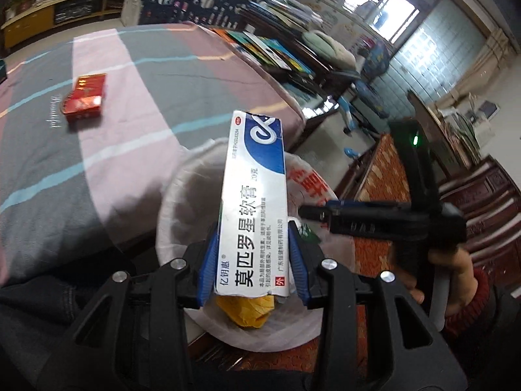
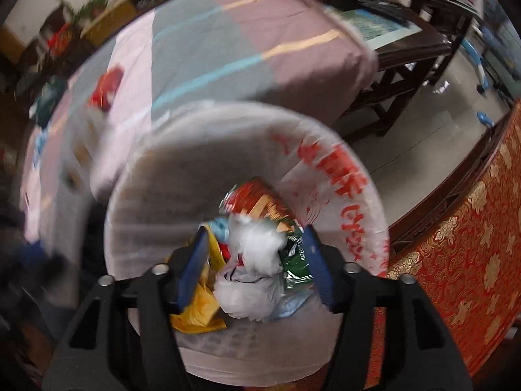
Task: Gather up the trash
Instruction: 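Carry the medicine box and tissue over the wastebasket and open both tools, then move both open tools back over the table toward the red box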
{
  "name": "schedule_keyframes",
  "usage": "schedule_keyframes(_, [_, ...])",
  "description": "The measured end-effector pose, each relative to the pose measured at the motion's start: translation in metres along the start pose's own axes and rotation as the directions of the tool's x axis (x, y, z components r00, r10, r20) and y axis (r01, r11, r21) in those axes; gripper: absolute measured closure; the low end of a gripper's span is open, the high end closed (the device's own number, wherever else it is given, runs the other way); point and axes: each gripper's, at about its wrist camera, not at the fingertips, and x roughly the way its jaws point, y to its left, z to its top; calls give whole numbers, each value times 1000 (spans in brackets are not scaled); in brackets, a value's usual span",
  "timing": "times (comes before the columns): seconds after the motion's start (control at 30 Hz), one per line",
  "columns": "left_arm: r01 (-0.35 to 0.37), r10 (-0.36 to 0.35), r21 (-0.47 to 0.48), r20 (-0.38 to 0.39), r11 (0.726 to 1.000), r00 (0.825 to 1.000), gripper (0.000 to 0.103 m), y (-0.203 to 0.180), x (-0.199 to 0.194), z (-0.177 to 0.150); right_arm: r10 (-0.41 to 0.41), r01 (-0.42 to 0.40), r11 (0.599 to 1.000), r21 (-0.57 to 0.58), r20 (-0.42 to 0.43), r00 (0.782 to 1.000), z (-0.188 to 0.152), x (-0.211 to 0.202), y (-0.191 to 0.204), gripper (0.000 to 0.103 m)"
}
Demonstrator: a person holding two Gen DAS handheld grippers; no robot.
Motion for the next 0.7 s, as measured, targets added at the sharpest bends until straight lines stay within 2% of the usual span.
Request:
schedule_keyframes(0.07, [19,-18,30,-51,999,999,60,-8,15,-6,29,-33,998,60,73,997,6,-16,-7,35])
schedule_keyframes(0.1, [23,-20,41,-73,999,997,51,-12,22,-9,34,-43,996,79,106,994,10,-23,-9,33])
schedule_keyframes(0.13, [23,-19,44,-83,999,996,35,-11,26,-10,40,-54,994,95,147,988,12,-31,-10,33])
schedule_keyframes(0.2, [18,-14,49,-88,999,996,26,-10,29,-12,36,-60,993,106,212,977,14,-43,-9,31])
schedule_keyframes(0.3, [-21,22,11,-41,1000,999,16,4,19,-8,10,-38,996,83,312,950,12,-61,2,27])
schedule_keyframes(0.4, [-128,132,-93,38,987,991,15,32,1,0,-23,19,1000,15,384,923,11,-70,17,23])
schedule_keyframes(0.47, [-203,217,-175,69,964,974,15,52,-9,3,-35,56,998,-38,416,909,9,-70,33,22])
schedule_keyframes(0.5, [-247,271,-223,80,943,959,15,64,-16,4,-39,72,996,-60,429,903,8,-68,42,20])
schedule_keyframes(0.57, [-346,385,-288,89,893,919,15,84,-31,6,-48,101,991,-89,463,885,7,-67,54,17])
schedule_keyframes(0.63, [-403,454,-313,112,860,884,14,100,-49,5,-41,118,986,-119,512,858,3,-70,68,12])
schedule_keyframes(0.7, [-438,506,-351,131,828,852,13,116,-66,2,-40,154,976,-152,571,820,1,-74,91,4])
